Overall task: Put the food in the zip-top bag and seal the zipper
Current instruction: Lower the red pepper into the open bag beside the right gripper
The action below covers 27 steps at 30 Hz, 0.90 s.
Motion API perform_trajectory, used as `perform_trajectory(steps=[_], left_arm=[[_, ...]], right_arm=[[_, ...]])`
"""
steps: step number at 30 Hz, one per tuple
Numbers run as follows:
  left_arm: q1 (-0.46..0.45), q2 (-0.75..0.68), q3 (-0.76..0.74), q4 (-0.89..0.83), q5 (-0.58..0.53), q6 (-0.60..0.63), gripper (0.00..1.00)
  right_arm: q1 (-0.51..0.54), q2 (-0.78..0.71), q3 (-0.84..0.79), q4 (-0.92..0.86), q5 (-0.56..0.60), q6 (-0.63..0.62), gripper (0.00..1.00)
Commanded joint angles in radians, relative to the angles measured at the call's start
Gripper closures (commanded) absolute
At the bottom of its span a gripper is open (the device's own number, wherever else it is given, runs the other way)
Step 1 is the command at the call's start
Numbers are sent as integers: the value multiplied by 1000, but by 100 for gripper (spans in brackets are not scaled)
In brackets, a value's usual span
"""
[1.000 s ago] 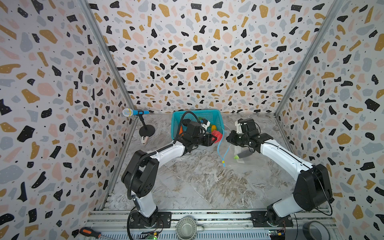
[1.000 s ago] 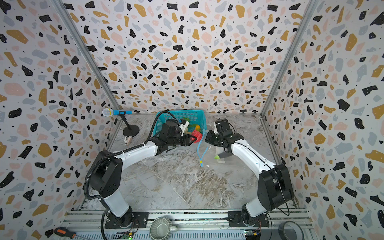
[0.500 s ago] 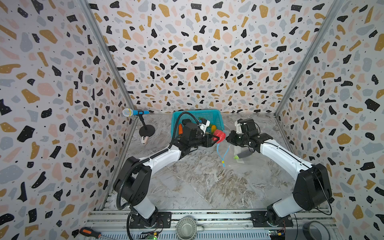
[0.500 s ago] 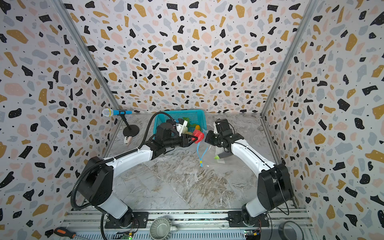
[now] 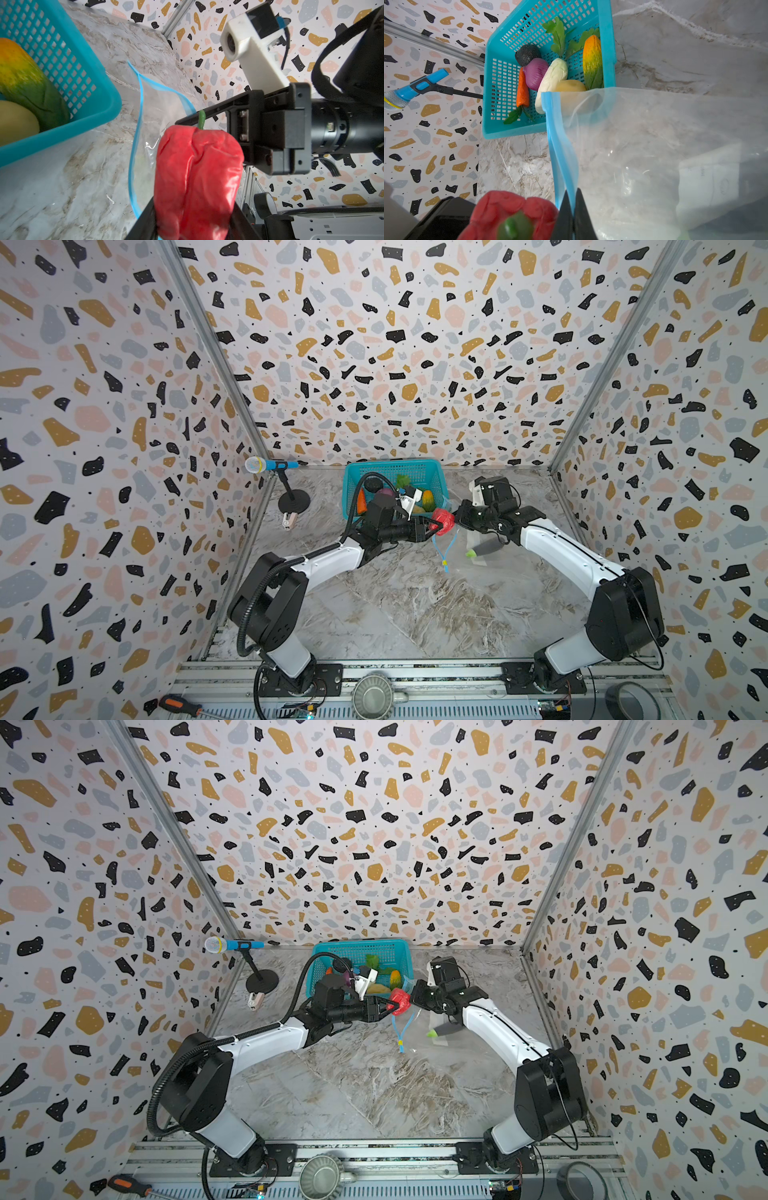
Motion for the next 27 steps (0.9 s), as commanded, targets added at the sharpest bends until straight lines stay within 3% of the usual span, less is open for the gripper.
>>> perform_trajectory(steps=[1, 27], left_arm=[[2, 19, -11, 28, 5, 25, 71], [7, 71, 12, -24, -26, 61, 69]], right_arm=[[-4, -36, 29, 9, -7, 7, 100], [10, -40, 23, 31, -17, 18, 100]])
